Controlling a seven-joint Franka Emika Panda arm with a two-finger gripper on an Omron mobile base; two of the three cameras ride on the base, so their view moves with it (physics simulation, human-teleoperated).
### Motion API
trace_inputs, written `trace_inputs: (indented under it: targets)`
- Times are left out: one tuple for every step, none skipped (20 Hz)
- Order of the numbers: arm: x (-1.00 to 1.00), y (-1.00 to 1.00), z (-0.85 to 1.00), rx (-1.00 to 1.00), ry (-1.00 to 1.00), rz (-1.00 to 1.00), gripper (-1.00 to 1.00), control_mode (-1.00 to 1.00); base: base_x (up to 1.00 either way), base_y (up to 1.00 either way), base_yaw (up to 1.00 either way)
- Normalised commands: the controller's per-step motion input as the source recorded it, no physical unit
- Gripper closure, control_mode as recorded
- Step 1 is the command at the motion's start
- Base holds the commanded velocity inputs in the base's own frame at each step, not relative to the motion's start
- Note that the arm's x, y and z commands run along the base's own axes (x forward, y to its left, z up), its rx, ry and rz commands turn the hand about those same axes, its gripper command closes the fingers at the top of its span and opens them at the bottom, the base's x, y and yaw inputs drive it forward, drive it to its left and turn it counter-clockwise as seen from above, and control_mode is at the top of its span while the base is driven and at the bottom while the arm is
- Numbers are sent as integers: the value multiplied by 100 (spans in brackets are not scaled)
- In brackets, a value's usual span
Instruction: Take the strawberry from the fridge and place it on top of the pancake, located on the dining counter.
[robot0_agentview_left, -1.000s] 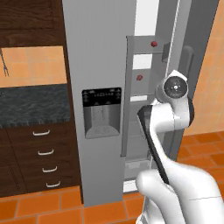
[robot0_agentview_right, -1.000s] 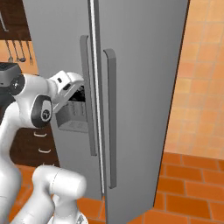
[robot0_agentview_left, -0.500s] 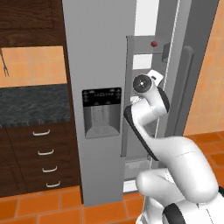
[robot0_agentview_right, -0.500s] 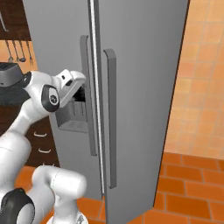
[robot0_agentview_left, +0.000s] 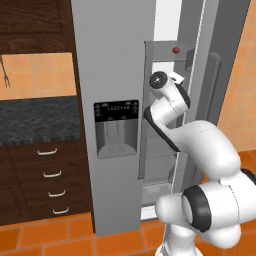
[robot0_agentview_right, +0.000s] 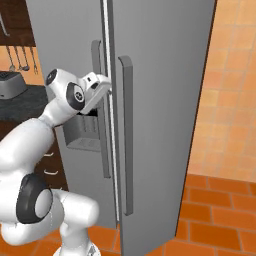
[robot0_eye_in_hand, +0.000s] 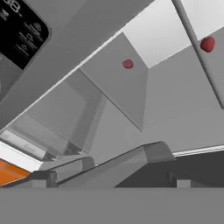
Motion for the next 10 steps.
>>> trace_inputs:
  targets:
    - [46,-46,-1,0,6,-3,-100,-100,0,0,0]
    - [39,-46,0,0,5,-3,-100,-100,0,0,0]
    - [14,-56,0,0,0,-3,-100,-100,0,0,0]
    - [4,-57,0,0,0,-3,-100,-100,0,0,0]
    - [0,-58,0,0,0,-3,-100,-100,0,0,0]
    - [0,-59,0,0,0,-3,-100,-100,0,0,0]
    - [0,-63,0,0,0,-2,-100,-100,0,0,0]
    - [-1,-59,0,0,0,-2,-100,-100,0,0,0]
    - [-17,-58,0,0,-3,-4,-100,-100,0,0,0]
    - [-37,-61,3,0,-8,-4,-100,-100,0,0,0]
